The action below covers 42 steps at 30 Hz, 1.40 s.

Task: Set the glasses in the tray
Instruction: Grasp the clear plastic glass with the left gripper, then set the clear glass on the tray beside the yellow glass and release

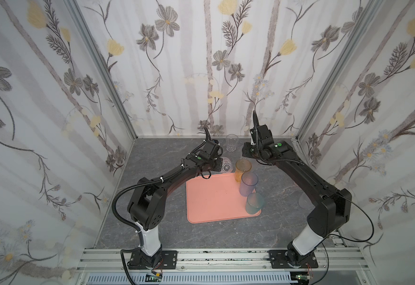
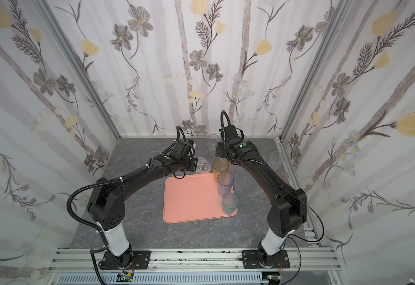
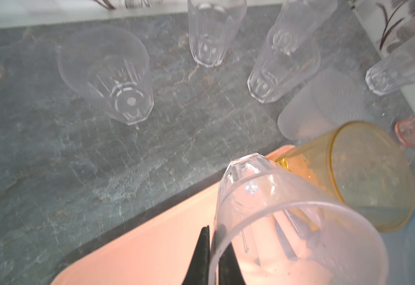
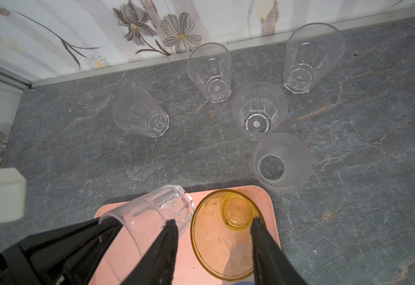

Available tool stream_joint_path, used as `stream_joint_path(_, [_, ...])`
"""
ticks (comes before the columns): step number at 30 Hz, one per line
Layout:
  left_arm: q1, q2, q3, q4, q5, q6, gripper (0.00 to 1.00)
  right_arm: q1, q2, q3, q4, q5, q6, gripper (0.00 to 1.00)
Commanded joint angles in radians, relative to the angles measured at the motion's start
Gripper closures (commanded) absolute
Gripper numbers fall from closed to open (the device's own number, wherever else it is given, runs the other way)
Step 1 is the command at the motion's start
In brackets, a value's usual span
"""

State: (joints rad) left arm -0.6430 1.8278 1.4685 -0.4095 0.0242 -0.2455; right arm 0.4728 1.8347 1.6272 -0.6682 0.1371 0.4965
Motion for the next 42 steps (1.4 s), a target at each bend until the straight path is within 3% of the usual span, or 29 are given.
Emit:
stream_joint_path(1, [-0.018,-0.001,0.002,-0.104,0.001,0.041,1.00,0.000,-0.006,-0.010,0.037,-0.005,0.001,0.51])
stream_joint_path(11, [-0.053,0.118,0.112,-0.165,0.046,0.058,0.99,-0.002,-0.050,-0.086,0.068,0.005,0.015,0.51])
stream_joint_path(30, [-0.054,0.234,0.215,-0.208,-0.006,0.095,0.96,-0.010,-0.066,-0.140,0.103,-0.004,0.029,0.51])
stream_joint_path(42, [-0.054,0.274,0.267,-0.220,-0.027,0.095,0.88,-0.014,-0.075,-0.165,0.118,-0.010,0.034,0.51])
